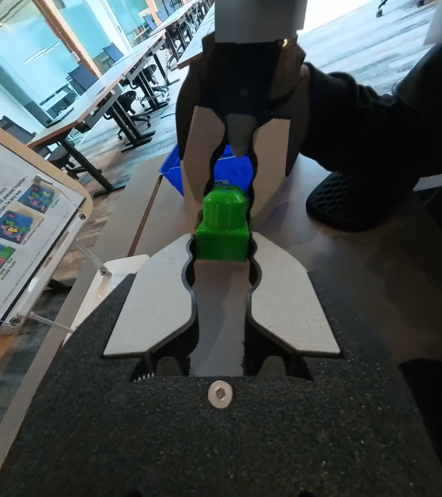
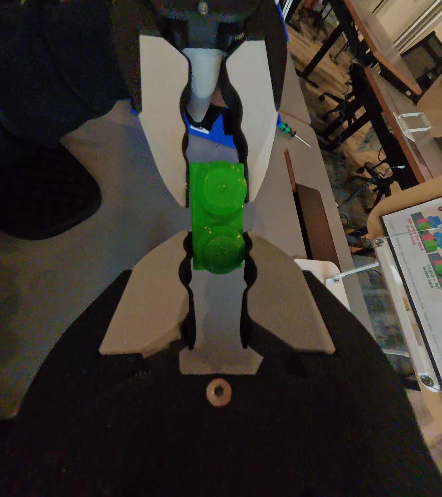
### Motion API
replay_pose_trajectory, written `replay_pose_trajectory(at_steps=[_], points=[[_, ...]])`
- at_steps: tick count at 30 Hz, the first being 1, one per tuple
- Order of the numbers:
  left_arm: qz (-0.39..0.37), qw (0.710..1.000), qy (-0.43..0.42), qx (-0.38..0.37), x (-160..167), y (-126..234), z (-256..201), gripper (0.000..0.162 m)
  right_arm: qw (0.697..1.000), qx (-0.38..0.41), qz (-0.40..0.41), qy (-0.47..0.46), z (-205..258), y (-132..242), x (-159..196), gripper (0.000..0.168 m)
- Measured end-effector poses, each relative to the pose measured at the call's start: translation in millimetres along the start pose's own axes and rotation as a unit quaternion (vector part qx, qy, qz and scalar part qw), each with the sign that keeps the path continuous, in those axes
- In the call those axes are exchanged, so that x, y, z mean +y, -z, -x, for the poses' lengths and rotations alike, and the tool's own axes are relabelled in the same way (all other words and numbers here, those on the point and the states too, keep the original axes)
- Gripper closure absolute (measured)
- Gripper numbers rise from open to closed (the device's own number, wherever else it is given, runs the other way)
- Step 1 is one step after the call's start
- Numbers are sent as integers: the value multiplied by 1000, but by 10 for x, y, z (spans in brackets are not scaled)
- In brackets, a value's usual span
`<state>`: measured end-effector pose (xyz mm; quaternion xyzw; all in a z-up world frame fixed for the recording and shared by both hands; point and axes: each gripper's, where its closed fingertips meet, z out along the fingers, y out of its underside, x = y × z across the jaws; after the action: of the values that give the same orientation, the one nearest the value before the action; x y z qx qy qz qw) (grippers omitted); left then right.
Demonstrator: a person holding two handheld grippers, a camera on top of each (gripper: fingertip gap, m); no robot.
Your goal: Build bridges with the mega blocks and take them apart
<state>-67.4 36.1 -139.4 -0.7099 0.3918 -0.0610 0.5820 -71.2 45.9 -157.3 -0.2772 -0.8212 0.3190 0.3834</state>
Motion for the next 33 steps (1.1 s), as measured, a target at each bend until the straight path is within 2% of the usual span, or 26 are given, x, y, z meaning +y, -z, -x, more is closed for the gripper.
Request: replay_pose_trajectory(at_steps=[7,10,12,26,30,33], points=[[-3,1000,-2,16,39,-67,-18,126,1000,-3,28,-9,17,30,72,133],[21,1000,-8,13,112,-150,-14,126,997,-15,77,-12,83,62,191,114],[28,999,-12,18,123,-203,-43,126,994,-13,107,-11,100,66,264,111],[41,998,-17,35,160,-309,-116,126,995,-21,93,-10,117,29,226,134],[61,997,-13,44,228,-272,-152,126,996,-29,89,-6,152,12,203,134],[93,995,-16,22,329,-148,-91,121,992,-34,120,-12,164,4,309,134]])
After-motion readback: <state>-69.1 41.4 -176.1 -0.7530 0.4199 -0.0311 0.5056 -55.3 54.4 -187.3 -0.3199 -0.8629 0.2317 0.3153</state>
